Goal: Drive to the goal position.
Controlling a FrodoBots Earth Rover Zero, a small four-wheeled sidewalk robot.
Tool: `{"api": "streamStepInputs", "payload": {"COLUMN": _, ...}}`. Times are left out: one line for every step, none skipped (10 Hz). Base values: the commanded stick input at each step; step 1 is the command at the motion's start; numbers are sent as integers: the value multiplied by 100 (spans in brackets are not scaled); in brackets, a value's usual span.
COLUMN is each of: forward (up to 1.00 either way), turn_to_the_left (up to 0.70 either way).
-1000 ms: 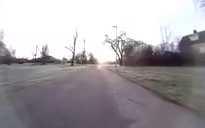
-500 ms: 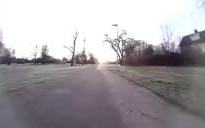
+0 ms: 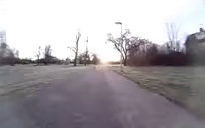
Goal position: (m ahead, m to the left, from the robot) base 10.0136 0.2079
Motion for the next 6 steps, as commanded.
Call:
{"api": "streamStepInputs", "payload": {"forward": 100, "turn_to_the_left": 0}}
{"api": "streamStepInputs", "payload": {"forward": 100, "turn_to_the_left": 0}}
{"api": "streamStepInputs", "payload": {"forward": 100, "turn_to_the_left": 0}}
{"api": "streamStepInputs", "payload": {"forward": 100, "turn_to_the_left": 0}}
{"api": "streamStepInputs", "payload": {"forward": 100, "turn_to_the_left": 0}}
{"api": "streamStepInputs", "payload": {"forward": 100, "turn_to_the_left": 0}}
